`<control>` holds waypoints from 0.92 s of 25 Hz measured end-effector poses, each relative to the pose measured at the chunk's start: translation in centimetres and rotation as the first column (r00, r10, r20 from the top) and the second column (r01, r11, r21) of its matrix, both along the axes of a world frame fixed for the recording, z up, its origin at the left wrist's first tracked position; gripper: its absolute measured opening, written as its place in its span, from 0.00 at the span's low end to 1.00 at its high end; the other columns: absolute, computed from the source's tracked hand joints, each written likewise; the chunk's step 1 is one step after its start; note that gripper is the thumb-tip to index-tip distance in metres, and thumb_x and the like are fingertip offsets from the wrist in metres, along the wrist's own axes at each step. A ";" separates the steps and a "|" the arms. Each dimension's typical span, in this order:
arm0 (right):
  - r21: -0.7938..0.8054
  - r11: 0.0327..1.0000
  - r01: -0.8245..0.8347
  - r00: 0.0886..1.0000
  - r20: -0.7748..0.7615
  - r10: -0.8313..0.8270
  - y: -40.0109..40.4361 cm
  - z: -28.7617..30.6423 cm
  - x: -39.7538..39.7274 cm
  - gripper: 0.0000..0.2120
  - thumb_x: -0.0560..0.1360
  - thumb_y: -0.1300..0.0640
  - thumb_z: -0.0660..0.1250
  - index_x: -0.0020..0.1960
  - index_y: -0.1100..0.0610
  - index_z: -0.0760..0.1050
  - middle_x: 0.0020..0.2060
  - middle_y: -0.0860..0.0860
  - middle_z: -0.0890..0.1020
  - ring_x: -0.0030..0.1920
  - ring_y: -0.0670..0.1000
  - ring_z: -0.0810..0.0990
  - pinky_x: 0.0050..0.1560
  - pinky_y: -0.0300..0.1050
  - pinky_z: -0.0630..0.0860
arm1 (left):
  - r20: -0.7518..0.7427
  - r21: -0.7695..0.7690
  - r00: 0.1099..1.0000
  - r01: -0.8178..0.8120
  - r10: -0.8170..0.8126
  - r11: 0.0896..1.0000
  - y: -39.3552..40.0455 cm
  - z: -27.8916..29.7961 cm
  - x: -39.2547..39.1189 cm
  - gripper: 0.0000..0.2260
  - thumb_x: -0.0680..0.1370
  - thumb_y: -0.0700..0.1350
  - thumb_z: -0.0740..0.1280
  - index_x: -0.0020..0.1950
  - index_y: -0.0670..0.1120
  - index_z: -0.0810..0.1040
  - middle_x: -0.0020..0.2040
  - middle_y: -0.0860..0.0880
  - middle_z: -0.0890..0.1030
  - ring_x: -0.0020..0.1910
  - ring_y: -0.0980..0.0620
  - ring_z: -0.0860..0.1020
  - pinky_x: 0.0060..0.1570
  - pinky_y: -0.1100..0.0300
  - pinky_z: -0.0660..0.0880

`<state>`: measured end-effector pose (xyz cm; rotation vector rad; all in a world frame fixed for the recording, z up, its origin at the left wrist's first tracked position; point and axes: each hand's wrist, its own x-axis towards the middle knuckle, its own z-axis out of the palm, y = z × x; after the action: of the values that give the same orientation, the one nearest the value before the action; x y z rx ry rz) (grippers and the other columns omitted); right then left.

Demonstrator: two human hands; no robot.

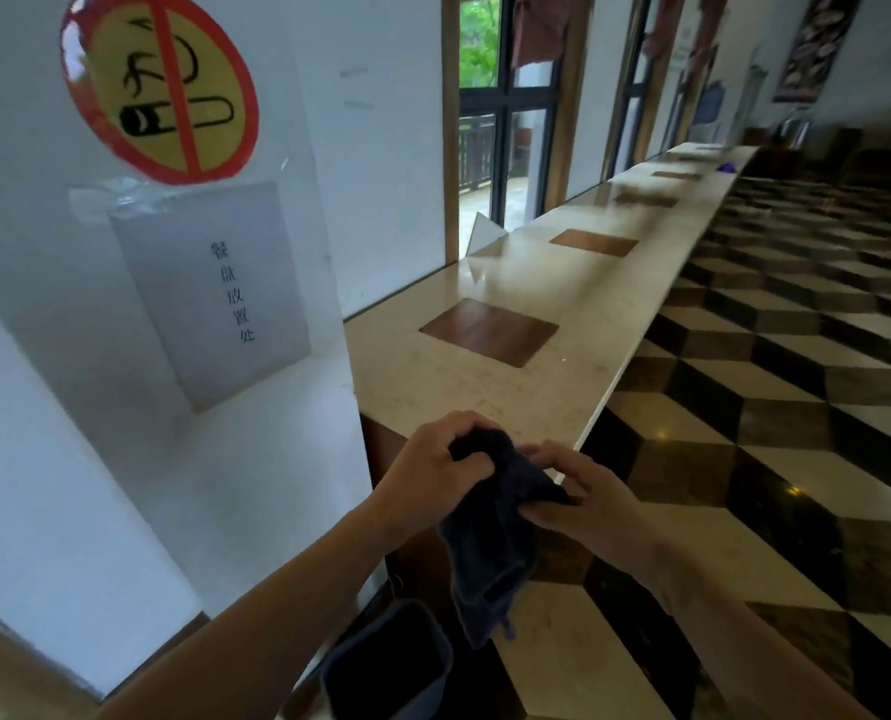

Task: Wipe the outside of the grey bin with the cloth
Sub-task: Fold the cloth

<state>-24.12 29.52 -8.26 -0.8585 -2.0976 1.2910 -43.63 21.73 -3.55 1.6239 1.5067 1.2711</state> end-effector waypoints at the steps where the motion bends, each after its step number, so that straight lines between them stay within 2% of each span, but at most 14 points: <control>1: -0.091 0.996 0.001 0.998 -0.070 -0.007 -0.3 0.3 -0.3 0.15 0.66 0.50 0.77 0.50 0.48 0.77 0.53 0.47 0.82 0.55 0.48 0.79 0.58 0.52 0.73 | 0.022 -0.002 1.000 0.022 -0.021 1.000 0.0 0.1 -0.3 0.10 0.72 0.35 0.66 0.48 0.48 0.81 0.46 0.53 0.83 0.48 0.55 0.80 0.52 0.59 0.78; 3: -0.247 0.969 -0.005 0.987 -0.160 -0.035 -0.6 0.7 -0.4 0.17 0.65 0.51 0.72 0.49 0.57 0.73 0.44 0.54 0.81 0.45 0.52 0.80 0.48 0.51 0.74 | 0.081 0.004 0.996 0.038 -0.039 0.999 0.0 0.4 -0.7 0.10 0.72 0.36 0.66 0.48 0.48 0.82 0.45 0.53 0.84 0.48 0.55 0.81 0.52 0.60 0.77; 5: -0.332 0.943 -0.020 0.979 -0.197 -0.048 -0.5 1.1 -0.5 0.21 0.66 0.51 0.72 0.54 0.60 0.71 0.46 0.57 0.82 0.47 0.56 0.82 0.48 0.49 0.78 | 0.112 0.010 0.993 0.026 -0.027 1.000 0.3 0.7 -1.3 0.10 0.73 0.37 0.66 0.48 0.49 0.82 0.45 0.52 0.84 0.47 0.54 0.81 0.50 0.61 0.78; 7: -0.369 0.928 -0.047 0.975 -0.218 -0.037 -0.2 1.2 -0.7 0.23 0.69 0.51 0.74 0.60 0.57 0.72 0.50 0.55 0.84 0.52 0.57 0.84 0.52 0.49 0.81 | 0.095 0.019 0.995 -0.011 0.009 1.000 0.9 0.6 -1.9 0.10 0.73 0.38 0.66 0.50 0.49 0.81 0.46 0.53 0.84 0.47 0.56 0.81 0.48 0.64 0.77; 9: -0.371 0.928 -0.037 0.981 -0.189 -0.037 0.6 1.1 -1.1 0.26 0.67 0.48 0.79 0.61 0.54 0.76 0.52 0.53 0.85 0.53 0.55 0.85 0.54 0.49 0.82 | 0.084 0.041 0.994 -0.069 0.066 0.997 1.6 0.2 -2.4 0.10 0.74 0.39 0.67 0.53 0.50 0.81 0.47 0.56 0.84 0.48 0.60 0.80 0.47 0.70 0.75; 11: -0.331 0.943 0.020 0.986 -0.149 -0.074 2.0 0.7 -1.5 0.25 0.64 0.48 0.79 0.58 0.54 0.80 0.51 0.52 0.87 0.52 0.53 0.86 0.52 0.47 0.82 | 0.095 0.065 0.990 -0.111 0.104 0.992 2.6 -0.2 -2.7 0.11 0.75 0.40 0.67 0.55 0.50 0.81 0.48 0.58 0.83 0.49 0.62 0.80 0.46 0.72 0.73; 15: -0.273 0.955 0.119 0.974 -0.157 -0.166 6.6 0.3 -1.2 0.21 0.59 0.48 0.78 0.49 0.55 0.80 0.43 0.51 0.87 0.45 0.53 0.86 0.42 0.40 0.80 | 0.053 0.137 0.990 -0.136 0.130 0.981 6.0 -0.5 -3.0 0.12 0.76 0.37 0.66 0.54 0.52 0.81 0.50 0.59 0.82 0.52 0.60 0.79 0.49 0.69 0.75; 19: -0.299 0.946 0.127 0.924 -0.311 -0.222 12.2 0.2 -0.9 0.10 0.66 0.55 0.76 0.46 0.54 0.81 0.45 0.54 0.87 0.47 0.56 0.86 0.44 0.44 0.82 | 0.083 0.175 0.978 -0.201 0.189 0.964 11.4 -0.6 -2.5 0.14 0.74 0.33 0.66 0.53 0.51 0.81 0.49 0.57 0.83 0.52 0.57 0.80 0.49 0.64 0.77; 21: -0.258 0.953 0.161 0.912 -0.330 -0.244 15.7 0.3 -0.7 0.04 0.71 0.57 0.74 0.45 0.52 0.80 0.45 0.54 0.85 0.48 0.56 0.85 0.47 0.48 0.82 | 0.113 0.193 0.972 -0.224 0.205 0.955 14.9 -0.7 -2.0 0.16 0.74 0.32 0.67 0.52 0.52 0.81 0.49 0.58 0.83 0.51 0.58 0.80 0.48 0.66 0.77; 23: -0.232 0.958 0.170 0.917 -0.319 -0.240 19.4 0.6 -0.4 0.05 0.75 0.60 0.72 0.45 0.51 0.80 0.46 0.52 0.84 0.48 0.55 0.84 0.47 0.48 0.82 | 0.131 0.180 0.955 -0.286 0.265 0.941 18.2 -0.9 -1.5 0.17 0.73 0.33 0.68 0.52 0.54 0.81 0.48 0.59 0.83 0.51 0.58 0.80 0.48 0.65 0.77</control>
<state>-24.49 48.95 -7.62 -0.8403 -1.5814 1.4356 -45.10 39.92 -4.47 1.4724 1.6276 1.6805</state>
